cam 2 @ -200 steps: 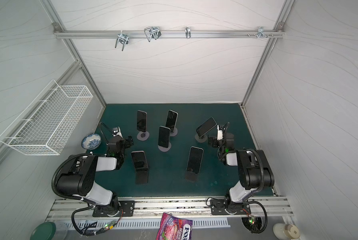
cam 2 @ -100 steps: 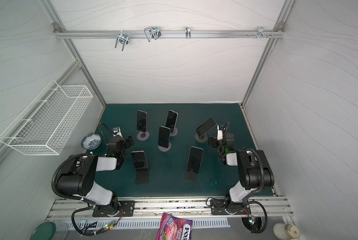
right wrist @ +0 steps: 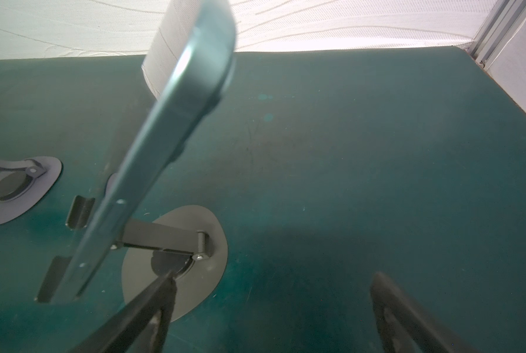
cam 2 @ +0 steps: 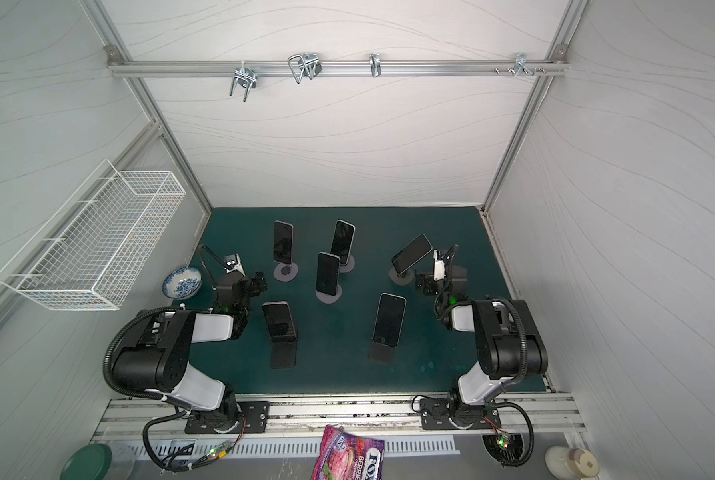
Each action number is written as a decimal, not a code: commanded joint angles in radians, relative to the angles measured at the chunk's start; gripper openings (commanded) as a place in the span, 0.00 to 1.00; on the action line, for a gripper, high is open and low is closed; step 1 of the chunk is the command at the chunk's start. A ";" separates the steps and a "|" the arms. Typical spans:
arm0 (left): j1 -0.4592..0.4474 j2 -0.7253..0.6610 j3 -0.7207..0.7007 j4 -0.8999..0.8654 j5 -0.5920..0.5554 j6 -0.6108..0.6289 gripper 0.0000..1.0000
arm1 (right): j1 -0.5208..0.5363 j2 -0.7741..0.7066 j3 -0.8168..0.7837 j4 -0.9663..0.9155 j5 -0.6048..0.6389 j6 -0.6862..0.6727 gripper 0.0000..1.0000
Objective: Remove the phone from the phone stand
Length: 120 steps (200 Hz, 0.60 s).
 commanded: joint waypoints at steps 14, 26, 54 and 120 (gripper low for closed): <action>-0.005 0.009 0.014 0.048 -0.016 0.004 0.99 | -0.002 -0.006 0.000 0.013 -0.001 -0.020 0.99; -0.006 0.010 0.014 0.050 -0.015 0.004 0.99 | -0.002 -0.006 0.000 0.013 -0.002 -0.021 0.99; -0.005 0.013 0.014 0.057 -0.017 0.007 0.99 | -0.001 -0.006 0.000 0.012 0.000 -0.020 0.99; -0.008 0.004 -0.124 0.326 0.001 0.032 0.88 | -0.022 -0.056 -0.047 0.057 0.036 0.016 0.99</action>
